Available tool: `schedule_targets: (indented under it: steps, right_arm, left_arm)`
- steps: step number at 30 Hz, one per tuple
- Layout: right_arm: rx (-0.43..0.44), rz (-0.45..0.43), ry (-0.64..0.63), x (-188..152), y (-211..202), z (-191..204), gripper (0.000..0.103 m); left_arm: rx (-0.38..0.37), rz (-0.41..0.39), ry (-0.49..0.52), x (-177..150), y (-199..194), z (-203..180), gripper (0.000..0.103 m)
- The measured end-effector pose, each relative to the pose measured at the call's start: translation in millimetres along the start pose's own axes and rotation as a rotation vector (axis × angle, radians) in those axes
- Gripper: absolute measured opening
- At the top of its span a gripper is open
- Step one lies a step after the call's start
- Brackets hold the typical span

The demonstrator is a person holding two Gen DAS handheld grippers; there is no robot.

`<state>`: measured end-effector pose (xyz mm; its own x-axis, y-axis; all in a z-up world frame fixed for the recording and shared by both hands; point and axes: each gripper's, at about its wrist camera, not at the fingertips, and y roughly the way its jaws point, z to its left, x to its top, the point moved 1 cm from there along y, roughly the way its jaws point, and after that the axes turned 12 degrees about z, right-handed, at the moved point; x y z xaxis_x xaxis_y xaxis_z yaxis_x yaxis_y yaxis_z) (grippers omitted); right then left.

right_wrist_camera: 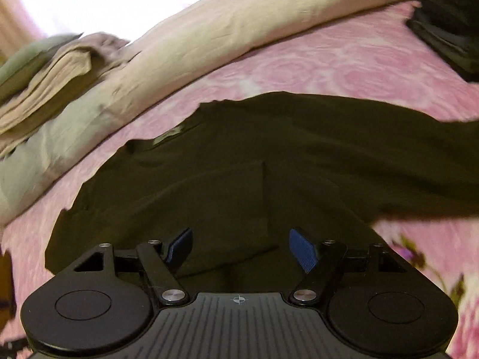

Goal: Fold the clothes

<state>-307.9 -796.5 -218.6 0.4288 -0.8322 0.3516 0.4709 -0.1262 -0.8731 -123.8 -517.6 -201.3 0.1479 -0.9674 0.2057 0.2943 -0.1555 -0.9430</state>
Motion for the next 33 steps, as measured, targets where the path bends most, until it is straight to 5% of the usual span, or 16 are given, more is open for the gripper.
schedule_targets:
  steps: [8, 10, 13, 15, 20, 26, 33]
  right_arm:
    - [-0.041, 0.072, -0.084, 26, 50, -13, 0.073]
    - [-0.072, 0.094, -0.083, 25, 60, -13, 0.057]
    - [-0.103, 0.108, -0.097, 18, 66, -9, 0.047]
    - [-0.126, 0.115, -0.092, 17, 68, -7, 0.019]
    - [-0.067, 0.099, -0.031, 36, 37, -15, 0.001]
    - [-0.060, -0.082, -0.086, 70, -29, -8, 0.001]
    - [-0.064, -0.056, -0.096, 84, -16, -14, 0.001]
  left_arm:
    - [-0.027, 0.012, -0.029, 11, 34, 13, 0.087]
    - [-0.032, 0.019, -0.024, 9, 39, 14, 0.087]
    - [-0.047, 0.019, -0.027, 6, 45, 16, 0.087]
    - [-0.048, 0.021, -0.020, 5, 47, 18, 0.087]
    - [-0.039, 0.000, -0.029, 9, 49, 27, 0.087]
    - [-0.039, -0.041, -0.085, 27, 69, 32, 0.087]
    - [-0.015, -0.061, -0.185, 57, 101, 39, 0.073]
